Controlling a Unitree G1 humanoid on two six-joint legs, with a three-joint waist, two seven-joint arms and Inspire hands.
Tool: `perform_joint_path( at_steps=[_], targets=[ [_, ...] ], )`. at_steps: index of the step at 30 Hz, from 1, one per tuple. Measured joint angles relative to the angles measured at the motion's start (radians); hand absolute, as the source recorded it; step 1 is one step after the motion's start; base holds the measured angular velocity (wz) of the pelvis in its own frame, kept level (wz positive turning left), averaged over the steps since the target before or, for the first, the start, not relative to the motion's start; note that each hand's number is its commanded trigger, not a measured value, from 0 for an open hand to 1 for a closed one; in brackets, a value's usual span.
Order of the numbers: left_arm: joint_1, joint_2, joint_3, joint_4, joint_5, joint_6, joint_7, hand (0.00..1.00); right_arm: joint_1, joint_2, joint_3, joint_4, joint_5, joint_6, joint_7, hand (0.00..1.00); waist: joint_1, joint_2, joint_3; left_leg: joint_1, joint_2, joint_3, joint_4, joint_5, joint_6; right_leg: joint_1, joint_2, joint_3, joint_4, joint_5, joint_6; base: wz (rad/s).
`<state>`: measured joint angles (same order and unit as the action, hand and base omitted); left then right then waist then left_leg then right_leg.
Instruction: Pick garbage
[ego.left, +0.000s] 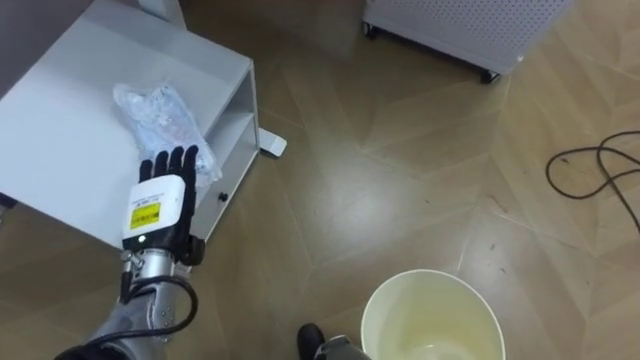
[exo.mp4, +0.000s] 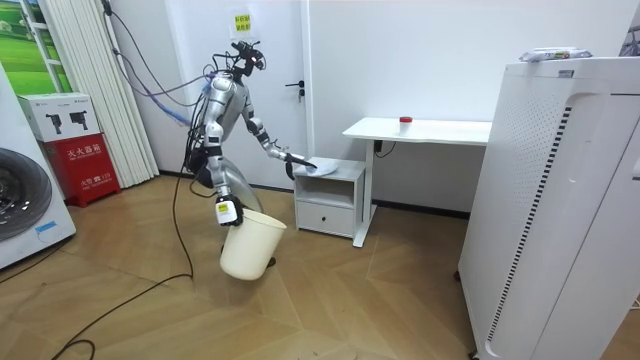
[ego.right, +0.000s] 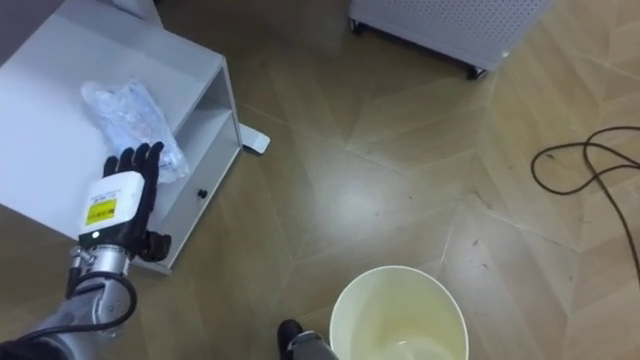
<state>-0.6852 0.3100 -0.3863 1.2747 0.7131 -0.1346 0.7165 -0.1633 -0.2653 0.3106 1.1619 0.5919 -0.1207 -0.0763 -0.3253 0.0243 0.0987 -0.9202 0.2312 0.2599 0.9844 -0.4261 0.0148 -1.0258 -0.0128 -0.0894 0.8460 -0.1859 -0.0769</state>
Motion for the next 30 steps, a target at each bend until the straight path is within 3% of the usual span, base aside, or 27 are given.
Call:
perform_joint_path(
  at_steps=[8,10,15,16,18,20,30],
  targets=[
    [-0.013,0.023,0.0,0.01,0.044,0.045,0.001,0.0,0.028,-0.015,-0.005,-0.031,0.073,0.026,0.004,1.0,0.007,0.012,-0.0003,-0.02,-0.002,-0.017,0.023,-0.003,-0.004,-0.011,-0.013,-0.017,0.025,-0.004,-0.006,0.06],
    [-0.018,0.026,0.003,0.011,0.046,0.058,0.001,0.0,0.036,-0.018,-0.011,-0.031,0.074,0.028,0.006,1.0,0.007,0.023,0.0,-0.021,-0.003,-0.018,0.024,-0.001,-0.004,-0.012,-0.017,-0.019,0.029,-0.005,-0.007,0.04],
    [-0.032,0.037,0.011,0.011,0.046,0.068,0.036,0.0,0.046,-0.018,-0.019,-0.031,0.074,0.036,0.004,1.0,0.007,0.029,0.001,-0.019,-0.015,-0.019,0.024,0.001,-0.007,-0.017,-0.025,-0.018,0.043,-0.01,-0.011,0.02],
    [-0.033,0.038,0.012,0.011,0.046,0.071,0.042,0.08,0.047,-0.018,-0.019,-0.031,0.074,0.036,0.004,1.0,0.007,0.031,0.0009,-0.019,-0.015,-0.019,0.024,0.002,-0.008,-0.017,-0.025,-0.018,0.043,-0.01,-0.011,0.0],
    [-0.034,0.038,0.014,0.011,0.064,0.078,0.05,0.66,0.047,-0.018,-0.019,-0.031,0.075,0.036,0.002,1.0,0.007,0.031,0.0009,-0.019,-0.015,-0.019,0.025,0.002,-0.008,-0.018,-0.025,-0.017,0.044,-0.01,-0.012,0.0],
    [-0.036,0.039,0.016,0.011,0.097,0.088,0.06,1.0,0.047,-0.018,-0.019,-0.032,0.078,0.037,0.001,1.0,0.009,0.032,0.0009,-0.022,-0.014,-0.019,0.025,0.002,-0.009,-0.02,-0.023,-0.017,0.044,-0.01,-0.012,0.0],
    [-0.039,0.039,0.032,0.011,0.178,0.134,0.057,1.0,0.047,-0.019,-0.021,-0.039,0.104,0.058,0.001,1.0,0.016,0.031,0.0009,-0.028,-0.013,-0.02,0.024,0.002,-0.009,-0.027,-0.022,-0.017,0.043,-0.011,-0.013,0.0]
  ],
)
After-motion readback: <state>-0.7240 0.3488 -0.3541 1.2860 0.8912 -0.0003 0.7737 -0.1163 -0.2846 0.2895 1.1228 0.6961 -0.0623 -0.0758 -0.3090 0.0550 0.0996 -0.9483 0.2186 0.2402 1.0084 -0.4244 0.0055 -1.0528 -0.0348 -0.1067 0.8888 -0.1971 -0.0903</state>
